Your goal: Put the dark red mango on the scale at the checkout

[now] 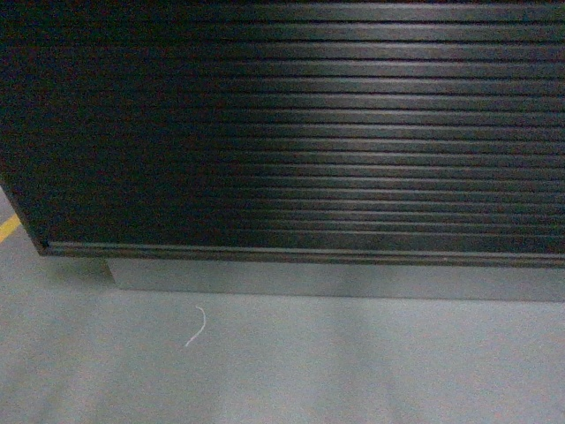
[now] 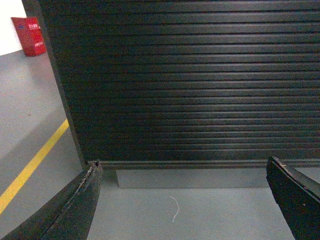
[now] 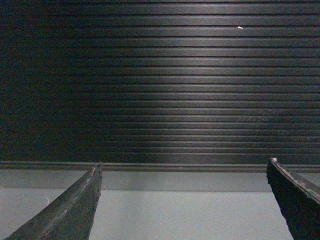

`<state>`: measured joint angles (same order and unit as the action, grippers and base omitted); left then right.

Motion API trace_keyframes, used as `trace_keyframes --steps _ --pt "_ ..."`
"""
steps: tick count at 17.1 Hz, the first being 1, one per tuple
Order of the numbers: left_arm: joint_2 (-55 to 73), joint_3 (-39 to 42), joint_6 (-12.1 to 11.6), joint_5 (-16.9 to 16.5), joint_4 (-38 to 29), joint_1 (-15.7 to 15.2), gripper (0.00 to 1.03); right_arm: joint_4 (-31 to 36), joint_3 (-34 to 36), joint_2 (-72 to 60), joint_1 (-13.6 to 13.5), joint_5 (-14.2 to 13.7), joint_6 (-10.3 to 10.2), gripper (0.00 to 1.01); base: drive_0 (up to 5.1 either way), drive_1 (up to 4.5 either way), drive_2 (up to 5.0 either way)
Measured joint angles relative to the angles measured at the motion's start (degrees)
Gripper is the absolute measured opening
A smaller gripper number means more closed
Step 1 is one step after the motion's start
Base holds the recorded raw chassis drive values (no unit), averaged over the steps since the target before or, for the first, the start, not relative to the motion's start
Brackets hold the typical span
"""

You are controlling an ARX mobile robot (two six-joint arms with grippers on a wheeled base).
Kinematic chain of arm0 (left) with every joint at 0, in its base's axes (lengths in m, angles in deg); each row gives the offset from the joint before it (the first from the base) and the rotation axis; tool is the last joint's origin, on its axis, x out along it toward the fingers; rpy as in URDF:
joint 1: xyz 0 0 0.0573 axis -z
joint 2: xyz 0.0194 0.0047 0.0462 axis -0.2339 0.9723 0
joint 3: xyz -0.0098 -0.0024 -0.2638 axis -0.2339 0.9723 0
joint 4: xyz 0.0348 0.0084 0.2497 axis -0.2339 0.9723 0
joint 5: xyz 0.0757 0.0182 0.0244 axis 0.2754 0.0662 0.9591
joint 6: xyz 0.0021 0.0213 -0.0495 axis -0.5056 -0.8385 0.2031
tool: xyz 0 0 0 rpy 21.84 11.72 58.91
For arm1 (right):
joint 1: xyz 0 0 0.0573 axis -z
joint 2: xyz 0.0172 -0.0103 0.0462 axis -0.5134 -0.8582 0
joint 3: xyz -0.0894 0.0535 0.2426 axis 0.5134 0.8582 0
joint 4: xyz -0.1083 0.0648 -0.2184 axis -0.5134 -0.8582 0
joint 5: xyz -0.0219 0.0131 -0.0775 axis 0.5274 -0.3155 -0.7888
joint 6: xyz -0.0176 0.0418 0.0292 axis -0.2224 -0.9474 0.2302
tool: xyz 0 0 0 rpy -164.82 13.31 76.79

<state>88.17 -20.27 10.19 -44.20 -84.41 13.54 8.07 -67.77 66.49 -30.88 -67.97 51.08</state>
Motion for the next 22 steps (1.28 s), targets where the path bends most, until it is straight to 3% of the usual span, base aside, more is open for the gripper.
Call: trace_keyframes --steps 10,22 --pt "0.00 0.00 0.00 0.13 0.11 0.00 0.98 0.00 0.00 0.00 0.00 -0.04 -0.02 0.98 0.0 4.05 -4.1" --pt "0.00 0.00 0.00 0.02 0.07 0.00 0.98 0.02 0.00 0.02 0.00 -0.04 -0.02 0.98 0.0 0.00 0.0"
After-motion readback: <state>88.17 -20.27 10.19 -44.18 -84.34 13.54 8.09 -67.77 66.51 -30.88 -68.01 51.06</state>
